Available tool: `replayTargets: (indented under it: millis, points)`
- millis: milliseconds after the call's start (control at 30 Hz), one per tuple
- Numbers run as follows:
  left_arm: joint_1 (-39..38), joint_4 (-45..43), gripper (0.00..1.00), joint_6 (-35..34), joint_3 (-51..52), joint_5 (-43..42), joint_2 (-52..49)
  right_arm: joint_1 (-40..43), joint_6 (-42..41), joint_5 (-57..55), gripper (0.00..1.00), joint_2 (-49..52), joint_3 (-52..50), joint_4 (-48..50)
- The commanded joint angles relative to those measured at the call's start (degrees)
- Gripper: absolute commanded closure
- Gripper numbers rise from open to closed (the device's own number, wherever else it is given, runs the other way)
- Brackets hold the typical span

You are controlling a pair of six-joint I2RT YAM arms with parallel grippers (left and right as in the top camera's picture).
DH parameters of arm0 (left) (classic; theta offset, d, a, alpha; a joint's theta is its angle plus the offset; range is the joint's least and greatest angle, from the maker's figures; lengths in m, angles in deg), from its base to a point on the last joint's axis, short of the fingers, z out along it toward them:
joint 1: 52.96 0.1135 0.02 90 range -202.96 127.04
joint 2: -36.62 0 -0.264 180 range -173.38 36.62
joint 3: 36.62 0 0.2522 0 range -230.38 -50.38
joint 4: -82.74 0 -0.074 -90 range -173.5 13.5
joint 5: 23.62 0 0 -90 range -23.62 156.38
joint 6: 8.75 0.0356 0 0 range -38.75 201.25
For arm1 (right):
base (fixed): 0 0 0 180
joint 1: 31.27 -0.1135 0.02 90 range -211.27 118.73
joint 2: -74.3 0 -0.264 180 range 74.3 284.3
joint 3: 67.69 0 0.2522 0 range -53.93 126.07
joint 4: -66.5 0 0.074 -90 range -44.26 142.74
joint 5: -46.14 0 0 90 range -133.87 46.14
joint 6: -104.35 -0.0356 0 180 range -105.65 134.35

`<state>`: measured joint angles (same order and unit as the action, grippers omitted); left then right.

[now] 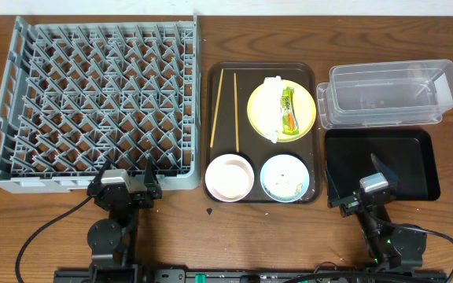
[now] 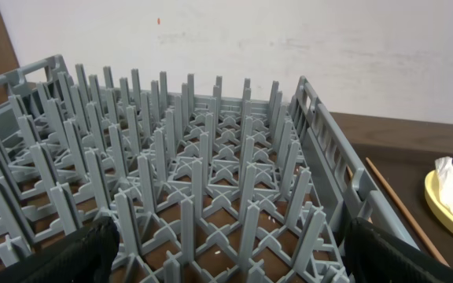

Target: Sort waste into correct bins and load items into the dishwasher

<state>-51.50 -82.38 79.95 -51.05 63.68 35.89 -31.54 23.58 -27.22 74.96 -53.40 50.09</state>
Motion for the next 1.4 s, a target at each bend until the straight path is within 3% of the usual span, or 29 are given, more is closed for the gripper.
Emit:
replayTargets:
  millis: [0,1033,1167,1267,1367]
  points:
    - [0.24,2.73,0.08,-0.07,0.44,0.33,0.39,0.26,-1.03,-0.55,0.01,-0.28,-0.24,-0.11]
    - [0.24,2.73,0.08,-0.11,0.44,0.0,0.39,0.26,-0.96,0.66,0.01,-0.28,-0.24,0.07]
    - [0.24,2.05,0.08,-0.15,0.42,-4.15,0.39,0.26,-3.32,9.18,0.01,-0.28,-0.22,1.29]
    - [0.24,-1.95,0.08,-0.31,0.2,-12.96,0.39,0.26,-8.44,11.17,0.01,-0.28,0.26,3.65]
    - [0.24,-6.54,0.08,-6.29,-3.48,-20.83,0.39,0.26,-10.47,13.79,0.01,-0.15,4.48,4.87]
